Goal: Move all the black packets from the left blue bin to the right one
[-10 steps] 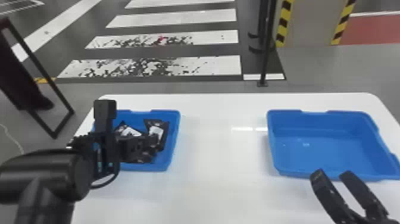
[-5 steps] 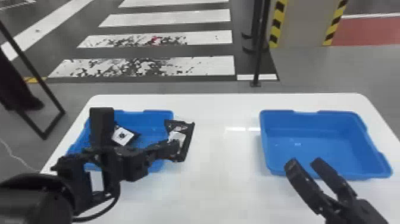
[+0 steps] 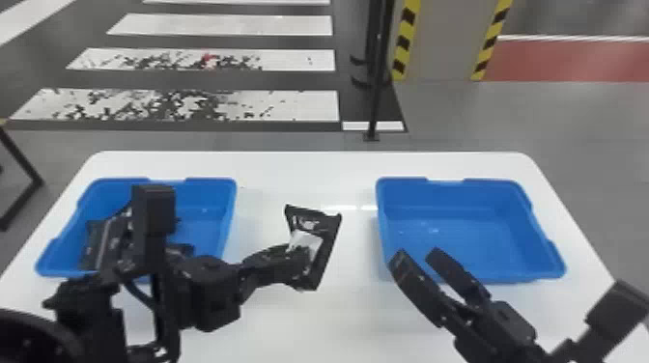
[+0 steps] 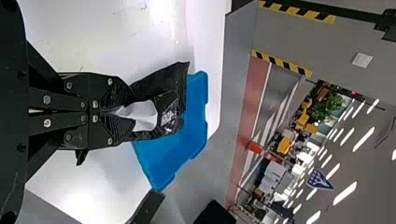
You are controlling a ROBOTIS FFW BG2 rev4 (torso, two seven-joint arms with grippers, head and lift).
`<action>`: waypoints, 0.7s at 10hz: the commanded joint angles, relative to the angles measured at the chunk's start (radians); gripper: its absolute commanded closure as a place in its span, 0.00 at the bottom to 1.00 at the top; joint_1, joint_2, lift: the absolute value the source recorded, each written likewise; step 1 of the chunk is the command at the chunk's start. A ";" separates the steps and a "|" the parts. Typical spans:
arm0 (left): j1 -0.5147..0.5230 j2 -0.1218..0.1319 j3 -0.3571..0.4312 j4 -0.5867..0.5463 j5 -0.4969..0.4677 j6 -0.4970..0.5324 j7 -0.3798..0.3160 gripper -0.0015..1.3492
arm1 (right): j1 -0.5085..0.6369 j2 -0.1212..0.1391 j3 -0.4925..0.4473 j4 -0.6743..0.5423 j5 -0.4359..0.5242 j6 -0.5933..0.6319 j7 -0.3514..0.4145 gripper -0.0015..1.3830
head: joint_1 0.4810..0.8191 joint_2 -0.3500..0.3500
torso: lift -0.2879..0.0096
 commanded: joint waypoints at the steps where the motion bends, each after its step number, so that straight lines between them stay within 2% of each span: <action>1: 0.001 0.001 -0.029 -0.011 0.020 0.008 -0.003 0.90 | -0.034 0.000 0.000 0.016 -0.004 0.029 0.000 0.11 | 0.63 0.46 | 0.50; 3: -0.002 0.002 -0.057 -0.011 0.031 0.021 -0.004 0.90 | -0.085 -0.003 0.000 0.043 -0.018 0.073 0.011 0.11 | 0.63 0.42 | 0.50; 7: -0.007 0.002 -0.093 -0.011 0.051 0.038 -0.006 0.90 | -0.159 -0.022 0.036 0.087 -0.066 0.181 0.028 0.11 | 0.63 0.40 | 0.50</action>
